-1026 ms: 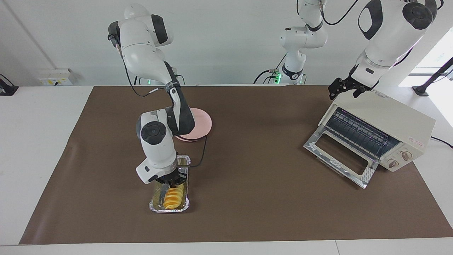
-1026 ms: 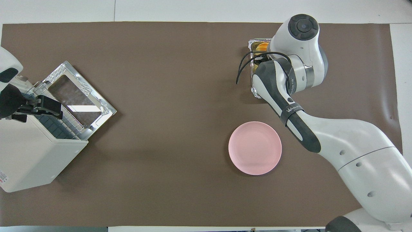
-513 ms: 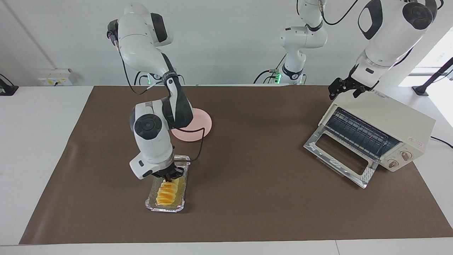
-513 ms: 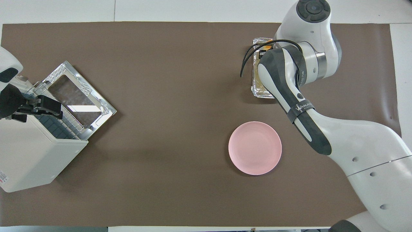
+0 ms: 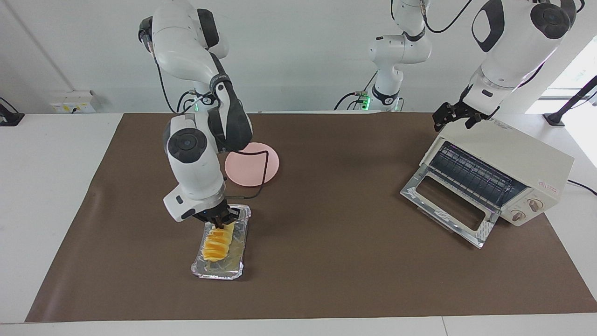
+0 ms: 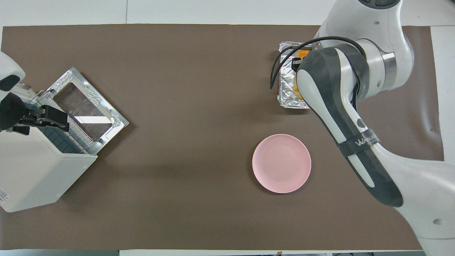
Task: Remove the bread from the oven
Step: 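Lift the bread out with the right gripper and carry it to the plate, then lower the bread onto the pink plate and open the right gripper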
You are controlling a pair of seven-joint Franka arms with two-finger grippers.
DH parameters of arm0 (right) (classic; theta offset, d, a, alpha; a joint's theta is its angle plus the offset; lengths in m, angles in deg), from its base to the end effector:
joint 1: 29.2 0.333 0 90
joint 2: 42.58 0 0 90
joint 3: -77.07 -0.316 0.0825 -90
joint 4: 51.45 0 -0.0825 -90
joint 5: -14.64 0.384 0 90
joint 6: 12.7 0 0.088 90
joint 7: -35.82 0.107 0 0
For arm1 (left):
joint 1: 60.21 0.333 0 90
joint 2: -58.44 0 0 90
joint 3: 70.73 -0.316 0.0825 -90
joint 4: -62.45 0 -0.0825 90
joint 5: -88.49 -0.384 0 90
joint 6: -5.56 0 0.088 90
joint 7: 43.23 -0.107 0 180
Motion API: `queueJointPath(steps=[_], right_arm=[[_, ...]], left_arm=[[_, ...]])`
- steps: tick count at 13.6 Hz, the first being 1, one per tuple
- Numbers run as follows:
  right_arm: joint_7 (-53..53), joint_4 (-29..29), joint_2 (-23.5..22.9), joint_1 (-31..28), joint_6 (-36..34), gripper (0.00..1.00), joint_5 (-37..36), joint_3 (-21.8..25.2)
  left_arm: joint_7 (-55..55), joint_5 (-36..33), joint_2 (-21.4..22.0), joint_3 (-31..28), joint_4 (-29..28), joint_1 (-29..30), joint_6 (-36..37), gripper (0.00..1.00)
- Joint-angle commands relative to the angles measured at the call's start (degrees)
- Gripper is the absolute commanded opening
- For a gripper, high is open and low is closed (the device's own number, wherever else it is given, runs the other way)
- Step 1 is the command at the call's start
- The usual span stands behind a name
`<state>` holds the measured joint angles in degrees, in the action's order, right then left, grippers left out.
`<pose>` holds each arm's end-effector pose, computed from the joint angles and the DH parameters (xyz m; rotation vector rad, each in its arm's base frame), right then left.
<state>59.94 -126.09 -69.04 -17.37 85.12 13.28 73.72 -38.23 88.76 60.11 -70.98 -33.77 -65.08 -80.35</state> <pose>0.6676 0.1706 0.4747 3.1144 -0.2458 -0.0846 0.5317 -0.0435 0.5840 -3.1249 -0.0104 0.2359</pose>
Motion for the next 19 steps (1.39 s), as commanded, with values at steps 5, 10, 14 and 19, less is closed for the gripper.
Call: queueJointPath(steps=[5, 10, 14, 19], right_arm=[[6.36, -35.01, 24.15, 6.53, 7.99, 0.00, 2.23, -0.34], [10.52, -57.87, 32.25, 11.82, 28.45, 0.00, 2.14, -0.34], [11.04, -64.84, 31.56, 11.90, 38.66, 0.00, 2.14, -0.34], [10.60, -64.94, 30.85, 11.90, 39.12, 0.55, 2.14, -0.34]], left_arm=[[0.01, -0.28, 0.26, 0.17, 0.51, 0.30, 0.31, 1.00], [0.01, -0.28, 0.26, 0.17, 0.59, 0.30, 0.31, 1.00], [0.01, -0.28, 0.26, 0.17, 0.51, 0.30, 0.31, 1.00], [0.01, -0.28, 0.26, 0.17, 0.59, 0.30, 0.31, 1.00]])
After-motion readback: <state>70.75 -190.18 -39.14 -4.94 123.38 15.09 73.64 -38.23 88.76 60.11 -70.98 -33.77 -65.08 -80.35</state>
